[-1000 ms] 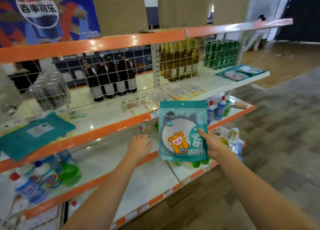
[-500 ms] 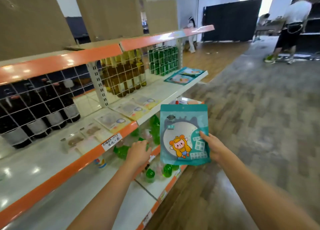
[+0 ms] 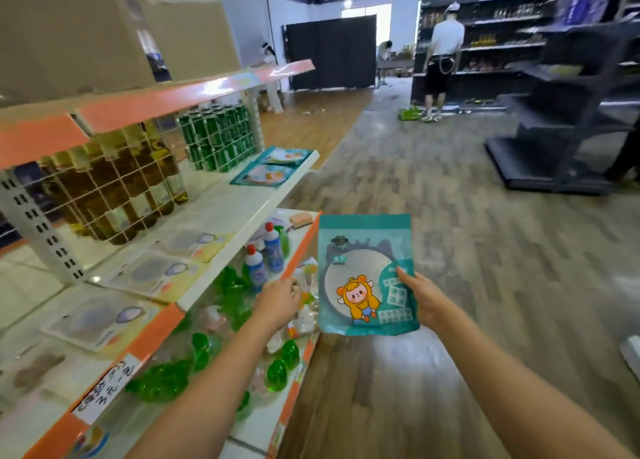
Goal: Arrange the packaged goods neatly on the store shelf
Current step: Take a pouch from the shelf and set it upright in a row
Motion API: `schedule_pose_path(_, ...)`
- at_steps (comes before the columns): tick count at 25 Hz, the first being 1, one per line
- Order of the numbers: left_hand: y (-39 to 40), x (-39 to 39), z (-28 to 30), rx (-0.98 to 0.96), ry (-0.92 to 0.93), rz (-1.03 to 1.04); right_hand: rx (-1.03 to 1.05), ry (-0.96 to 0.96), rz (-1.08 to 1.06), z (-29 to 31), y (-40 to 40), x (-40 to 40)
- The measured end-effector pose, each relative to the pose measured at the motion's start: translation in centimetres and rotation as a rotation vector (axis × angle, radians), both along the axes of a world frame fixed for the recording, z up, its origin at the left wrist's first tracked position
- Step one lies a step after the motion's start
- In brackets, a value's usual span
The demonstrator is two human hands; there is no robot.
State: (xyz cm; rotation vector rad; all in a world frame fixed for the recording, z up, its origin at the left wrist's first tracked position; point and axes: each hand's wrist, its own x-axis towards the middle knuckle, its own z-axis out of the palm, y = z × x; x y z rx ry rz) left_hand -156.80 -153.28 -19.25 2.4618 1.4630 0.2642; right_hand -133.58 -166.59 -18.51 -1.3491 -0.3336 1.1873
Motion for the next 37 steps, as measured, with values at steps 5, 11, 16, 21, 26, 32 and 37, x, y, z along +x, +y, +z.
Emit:
schedule_pose_path(5,2.8,7.7,-0.3,0.013,-0.039,-0.088,0.011,-0.010,-0.069,0.2,1.2,7.2)
schedule_pose_path(11,6.0,18.1,0.9,0.011,-0.083,-0.111,0.020,-0.050,-0.084,1.3,3.9,17.2)
schedule_pose_path(16,8.0,24.4,0.4,0.008,-0.072,-0.117,0.031,-0.087,-0.040,1.5,5.8,23.1)
schedule_pose_path(21,10.2,28.8,-1.0,-0.027,-0.010,-0.113,0.005,-0.068,-0.045,0.1,9.0,27.1)
schedule_pose_path(26,15.6,32.0,-1.1,-0.035,0.027,-0.123,-0.017,-0.048,-0.040,-0.6,14.4,30.3)
schedule_pose_path(32,24.4,35.3,0.1,-0.016,0.026,-0.127,-0.008,-0.075,-0.016,0.5,23.7,33.7)
schedule_pose_path(37,30.8,36.4,1.3,0.009,-0.001,-0.104,0.018,-0.076,0.034,1.3,31.3,35.1)
